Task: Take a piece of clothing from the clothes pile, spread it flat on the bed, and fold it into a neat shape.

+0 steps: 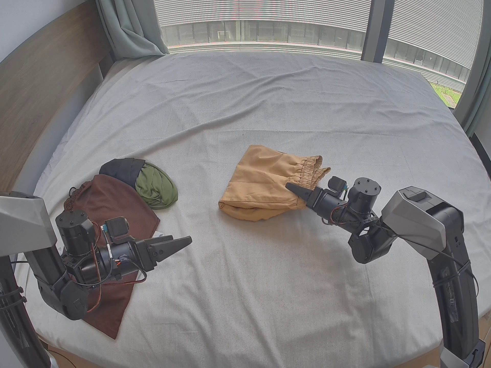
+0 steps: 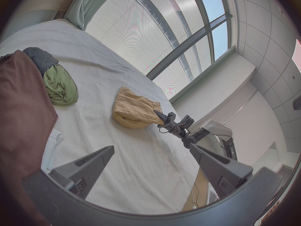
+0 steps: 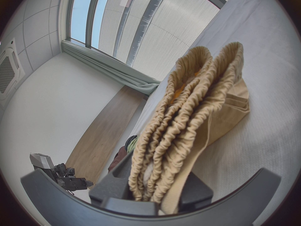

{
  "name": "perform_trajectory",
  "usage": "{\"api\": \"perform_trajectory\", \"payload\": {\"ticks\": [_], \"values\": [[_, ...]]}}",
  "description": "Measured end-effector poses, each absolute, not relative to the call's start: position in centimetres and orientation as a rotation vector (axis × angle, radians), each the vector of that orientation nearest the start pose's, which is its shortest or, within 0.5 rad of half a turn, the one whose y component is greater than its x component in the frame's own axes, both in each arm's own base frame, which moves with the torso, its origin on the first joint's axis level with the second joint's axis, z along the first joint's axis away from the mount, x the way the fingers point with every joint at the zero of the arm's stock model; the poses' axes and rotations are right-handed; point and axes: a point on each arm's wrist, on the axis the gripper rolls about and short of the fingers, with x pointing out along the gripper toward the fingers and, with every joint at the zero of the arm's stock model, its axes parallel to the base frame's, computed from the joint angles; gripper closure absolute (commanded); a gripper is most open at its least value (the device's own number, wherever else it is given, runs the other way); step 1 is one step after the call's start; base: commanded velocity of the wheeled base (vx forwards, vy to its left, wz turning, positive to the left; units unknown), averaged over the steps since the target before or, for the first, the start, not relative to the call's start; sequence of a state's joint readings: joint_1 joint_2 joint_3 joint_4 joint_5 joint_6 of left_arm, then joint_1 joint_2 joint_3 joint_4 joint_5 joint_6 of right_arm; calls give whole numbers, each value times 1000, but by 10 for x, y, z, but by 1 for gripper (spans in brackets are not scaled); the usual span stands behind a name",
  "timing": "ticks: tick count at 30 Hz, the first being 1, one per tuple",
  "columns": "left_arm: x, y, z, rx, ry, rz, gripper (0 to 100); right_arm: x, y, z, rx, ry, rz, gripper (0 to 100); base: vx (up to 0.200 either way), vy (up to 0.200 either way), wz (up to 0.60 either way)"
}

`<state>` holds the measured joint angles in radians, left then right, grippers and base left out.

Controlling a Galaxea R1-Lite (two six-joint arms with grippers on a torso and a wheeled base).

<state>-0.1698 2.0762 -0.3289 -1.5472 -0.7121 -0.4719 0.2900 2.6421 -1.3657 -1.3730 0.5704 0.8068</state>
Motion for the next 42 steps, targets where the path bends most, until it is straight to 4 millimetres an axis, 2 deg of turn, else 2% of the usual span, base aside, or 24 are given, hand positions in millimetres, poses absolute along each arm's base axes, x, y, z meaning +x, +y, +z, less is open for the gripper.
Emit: {"api": "perform_trajectory", "payload": {"ticks": [7,14,15,21,27,36,42], "values": [[278,-62,59,-493,399,-817,0,459,148,-11,746,281,833,100,0,0,0],[278,-62,59,-493,397,-818,0,459,147,-19,748,287,823,100,0,0,0],[278,-62,59,-493,396,-818,0,459,147,-20,747,285,823,0,0,0,0],[278,-62,60,-492,394,-817,0,459,145,-19,742,260,831,0,0,0,0],[278,-62,60,-492,393,-818,0,447,141,-31,712,303,810,0,0,0,0],[278,-62,62,-490,387,-820,0,403,130,-51,630,407,775,0,0,0,0],[278,-62,63,-489,382,-821,0,371,127,-49,567,477,790,0,0,0,0]]}}
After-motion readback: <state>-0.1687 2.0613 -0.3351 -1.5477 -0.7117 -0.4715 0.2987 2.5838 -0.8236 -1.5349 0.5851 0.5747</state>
